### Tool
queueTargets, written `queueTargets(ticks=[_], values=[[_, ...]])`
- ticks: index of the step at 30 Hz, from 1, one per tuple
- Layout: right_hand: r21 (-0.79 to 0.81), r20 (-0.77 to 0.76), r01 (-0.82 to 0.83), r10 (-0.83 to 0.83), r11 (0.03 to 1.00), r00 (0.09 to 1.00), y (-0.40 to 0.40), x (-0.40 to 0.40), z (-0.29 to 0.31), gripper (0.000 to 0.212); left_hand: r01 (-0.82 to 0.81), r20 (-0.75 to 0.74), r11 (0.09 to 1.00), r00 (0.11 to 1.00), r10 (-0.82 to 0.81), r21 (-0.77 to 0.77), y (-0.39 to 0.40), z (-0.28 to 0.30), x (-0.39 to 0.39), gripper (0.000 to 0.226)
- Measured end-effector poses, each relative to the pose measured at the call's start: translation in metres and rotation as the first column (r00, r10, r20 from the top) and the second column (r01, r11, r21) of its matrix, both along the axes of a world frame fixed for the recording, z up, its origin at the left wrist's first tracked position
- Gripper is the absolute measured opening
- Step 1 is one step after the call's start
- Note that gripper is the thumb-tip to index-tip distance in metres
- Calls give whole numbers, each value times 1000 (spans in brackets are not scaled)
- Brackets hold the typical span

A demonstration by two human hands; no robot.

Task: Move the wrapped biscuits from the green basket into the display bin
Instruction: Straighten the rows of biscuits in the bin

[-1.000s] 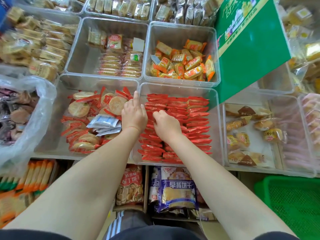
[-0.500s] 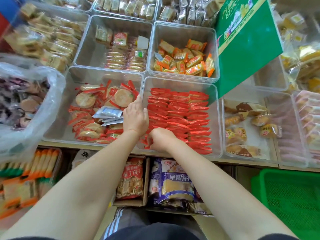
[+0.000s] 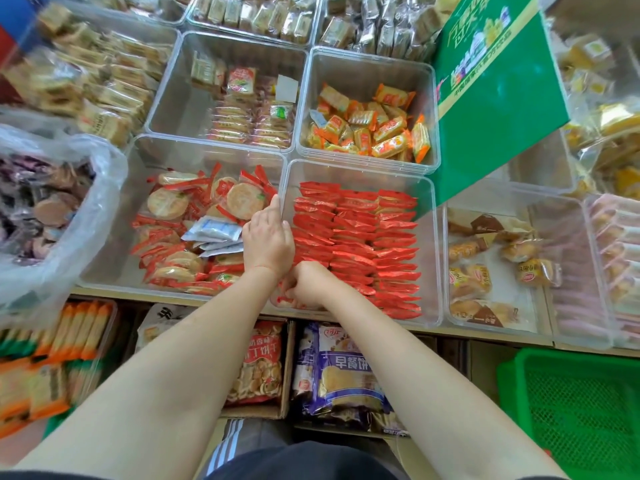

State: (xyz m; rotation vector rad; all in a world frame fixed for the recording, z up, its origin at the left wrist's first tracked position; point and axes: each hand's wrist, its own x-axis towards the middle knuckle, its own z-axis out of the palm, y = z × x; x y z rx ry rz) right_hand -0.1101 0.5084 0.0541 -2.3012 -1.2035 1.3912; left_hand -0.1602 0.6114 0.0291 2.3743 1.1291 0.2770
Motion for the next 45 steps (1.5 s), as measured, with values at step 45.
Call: queueTargets(ticks=[45], values=[[-72, 555, -322, 306, 944, 774, -21, 16, 6, 20, 2, -40, 1000, 999, -2, -4, -2, 2, 1, 55]])
